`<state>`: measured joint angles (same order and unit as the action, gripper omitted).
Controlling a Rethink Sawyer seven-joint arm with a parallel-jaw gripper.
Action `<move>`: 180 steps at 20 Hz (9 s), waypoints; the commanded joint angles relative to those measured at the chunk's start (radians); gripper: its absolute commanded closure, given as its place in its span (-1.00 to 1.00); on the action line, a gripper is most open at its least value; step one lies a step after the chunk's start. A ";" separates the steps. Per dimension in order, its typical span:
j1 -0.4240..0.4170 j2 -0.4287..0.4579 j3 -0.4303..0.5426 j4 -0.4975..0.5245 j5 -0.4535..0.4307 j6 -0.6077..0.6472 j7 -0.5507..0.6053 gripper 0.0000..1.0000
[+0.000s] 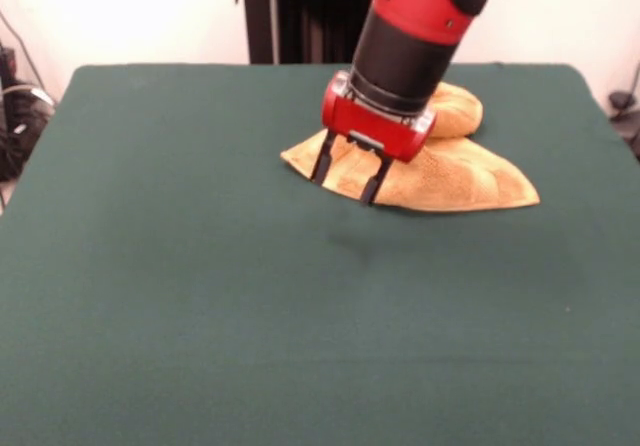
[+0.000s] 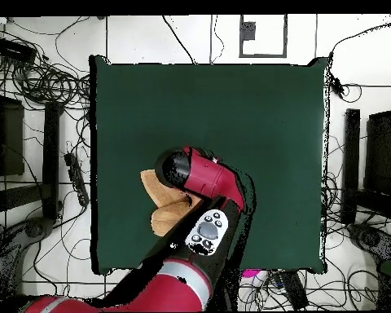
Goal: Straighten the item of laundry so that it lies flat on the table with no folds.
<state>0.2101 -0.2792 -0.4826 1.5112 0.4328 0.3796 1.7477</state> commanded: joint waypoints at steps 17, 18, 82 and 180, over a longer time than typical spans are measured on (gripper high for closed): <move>0.021 -0.009 0.195 0.082 0.069 0.209 0.289 -1.00; 0.018 -0.003 0.201 0.088 0.075 0.229 0.298 -1.00; 0.068 0.393 -0.198 -0.279 0.213 -0.439 0.227 -1.00; 0.128 0.172 -0.114 -0.071 0.153 0.168 0.570 -1.00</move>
<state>0.3183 -0.1312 -0.5633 1.4584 0.5587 0.2719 2.0138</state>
